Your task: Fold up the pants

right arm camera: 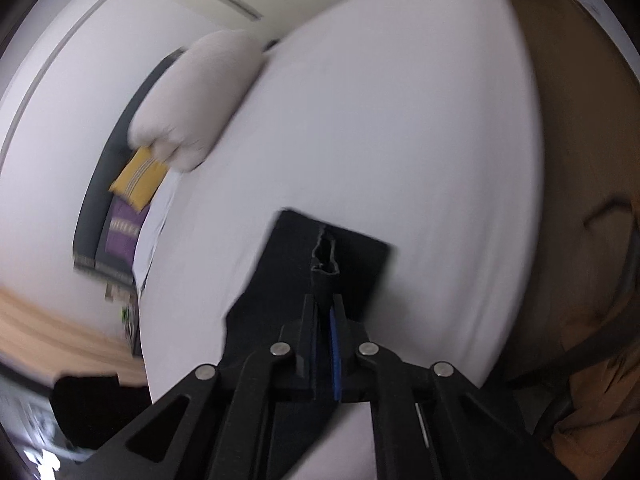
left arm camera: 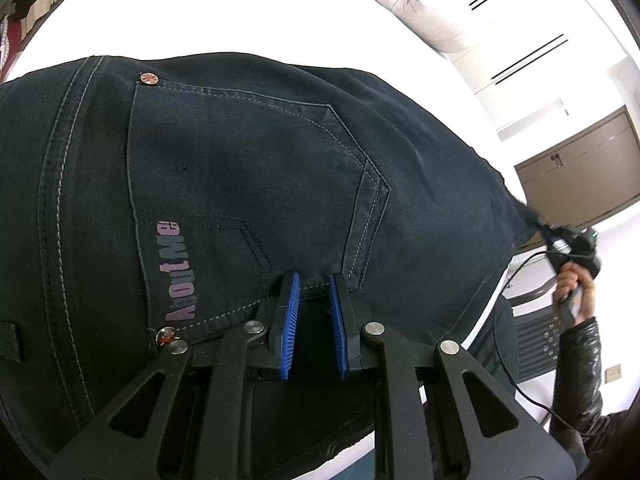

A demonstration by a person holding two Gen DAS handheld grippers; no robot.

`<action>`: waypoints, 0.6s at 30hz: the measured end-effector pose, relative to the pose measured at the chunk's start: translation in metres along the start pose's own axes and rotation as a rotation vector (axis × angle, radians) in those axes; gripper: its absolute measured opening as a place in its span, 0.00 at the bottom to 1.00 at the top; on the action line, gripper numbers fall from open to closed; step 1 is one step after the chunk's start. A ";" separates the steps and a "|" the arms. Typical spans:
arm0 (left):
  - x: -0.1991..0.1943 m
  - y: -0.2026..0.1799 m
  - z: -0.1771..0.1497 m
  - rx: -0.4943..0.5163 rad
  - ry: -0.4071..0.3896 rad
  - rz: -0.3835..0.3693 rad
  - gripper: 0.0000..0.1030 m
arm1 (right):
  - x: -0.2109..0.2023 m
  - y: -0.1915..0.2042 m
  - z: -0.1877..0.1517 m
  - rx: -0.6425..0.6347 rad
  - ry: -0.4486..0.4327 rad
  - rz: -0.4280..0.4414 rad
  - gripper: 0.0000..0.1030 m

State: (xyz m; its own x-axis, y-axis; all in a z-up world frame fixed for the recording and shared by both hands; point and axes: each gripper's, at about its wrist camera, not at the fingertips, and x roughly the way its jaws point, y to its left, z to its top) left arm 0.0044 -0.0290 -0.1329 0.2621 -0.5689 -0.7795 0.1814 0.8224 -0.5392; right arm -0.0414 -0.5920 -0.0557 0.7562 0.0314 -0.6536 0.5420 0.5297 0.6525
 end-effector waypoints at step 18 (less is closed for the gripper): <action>-0.011 0.024 -0.001 -0.044 -0.019 -0.048 0.15 | 0.024 0.150 0.071 -0.238 -0.029 0.323 0.06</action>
State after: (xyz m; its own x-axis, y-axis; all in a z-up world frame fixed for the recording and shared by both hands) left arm 0.0046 -0.0028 -0.1382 0.2719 -0.6075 -0.7463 0.1523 0.7930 -0.5899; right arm 0.0840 -0.5720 0.0531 0.8855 0.2064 -0.4163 0.1771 0.6782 0.7132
